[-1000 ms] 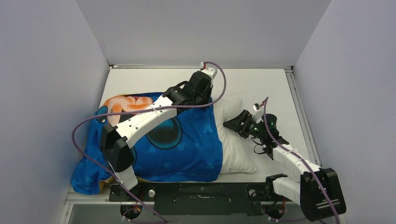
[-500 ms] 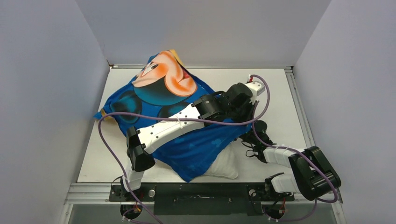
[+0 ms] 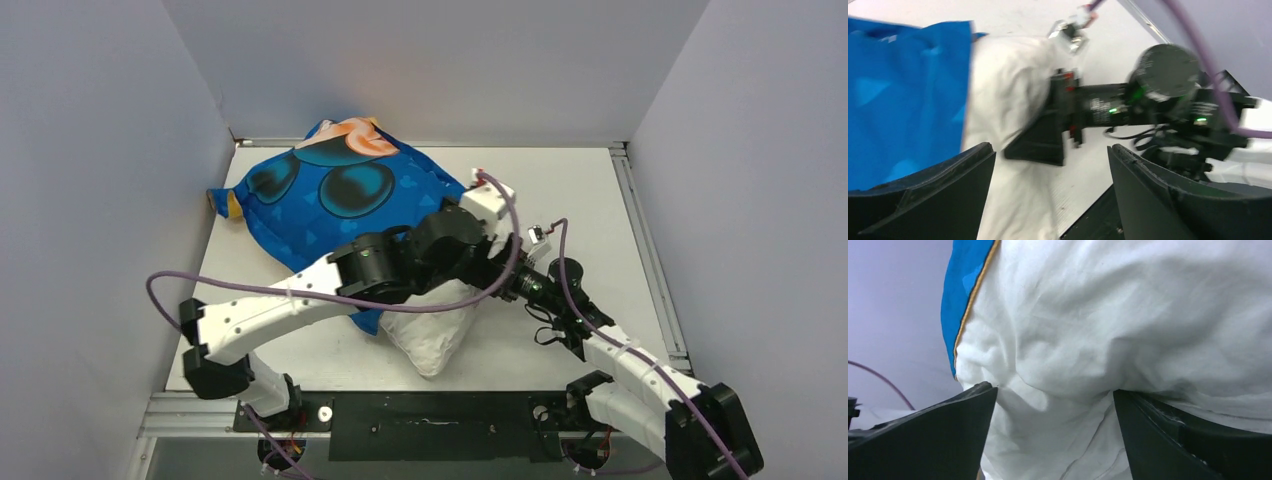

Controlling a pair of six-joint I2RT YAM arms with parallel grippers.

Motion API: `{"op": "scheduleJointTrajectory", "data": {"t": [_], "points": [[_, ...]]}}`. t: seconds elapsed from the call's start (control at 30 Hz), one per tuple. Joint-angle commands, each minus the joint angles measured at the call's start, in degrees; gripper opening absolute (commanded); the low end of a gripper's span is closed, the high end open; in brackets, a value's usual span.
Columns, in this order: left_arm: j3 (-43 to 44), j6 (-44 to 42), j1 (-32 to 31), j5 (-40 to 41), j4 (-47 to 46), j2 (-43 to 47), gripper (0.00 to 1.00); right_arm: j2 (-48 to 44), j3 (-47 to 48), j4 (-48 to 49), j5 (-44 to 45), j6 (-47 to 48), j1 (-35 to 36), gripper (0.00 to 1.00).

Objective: Put the pillow into the pillowcase
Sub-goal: Stuff the pillow into the pillowcase.

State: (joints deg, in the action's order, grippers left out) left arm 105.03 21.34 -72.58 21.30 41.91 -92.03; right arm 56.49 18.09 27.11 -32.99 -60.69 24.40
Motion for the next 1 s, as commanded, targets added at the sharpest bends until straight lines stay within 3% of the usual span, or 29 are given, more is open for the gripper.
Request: {"op": "scheduleJointTrajectory", "data": {"t": [0.0, 0.1, 0.27, 0.4, 0.57, 0.63, 0.73, 0.83, 0.97], "points": [[-10.92, 2.89, 2.92, 6.76, -0.17, 9.85, 0.86, -8.0, 5.01, -24.3, 7.76, 10.97, -0.48, 0.98], [-22.38, 6.7, 4.77, 5.72, -0.15, 16.41, 0.87, -12.83, 6.67, -35.76, 9.72, 14.4, -0.83, 0.9], [-37.28, 13.38, 10.82, 3.04, -0.3, 24.94, 0.89, -18.82, 6.85, -44.97, 9.2, 16.65, -0.85, 0.9], [-44.62, 14.12, 16.07, -1.83, -2.95, 30.52, 0.89, -20.79, 2.69, -40.85, 3.09, 13.28, -0.34, 0.9], [-51.21, 14.89, 21.4, -8.29, -9.97, 34.06, 0.86, -21.62, -4.07, -27.29, -1.29, 5.16, 1.04, 0.9], [-52.31, 15.12, 22.51, -8.92, -10.76, 33.9, 0.77, -19.84, -5.55, -21.26, -1.61, 2.96, 1.49, 0.9], [-52.48, 15.29, 22.98, -10.26, -11.74, 33.22, 0.43, -14.78, -6.98, -13.6, -1.1, 1.03, 2.68, 0.9], [-51.44, 15.3, 22.92, -12.32, -11.9, 33.1, 0.2, -8.31, -7.35, -2.55, -0.59, -1.35, 4.94, 0.95], [-49.72, 15.7, 22.76, -16.58, -10.79, 33.84, 0.01, 0.22, -5.06, 8.45, 2.01, -3.3, 9.36, 0.99]]}}
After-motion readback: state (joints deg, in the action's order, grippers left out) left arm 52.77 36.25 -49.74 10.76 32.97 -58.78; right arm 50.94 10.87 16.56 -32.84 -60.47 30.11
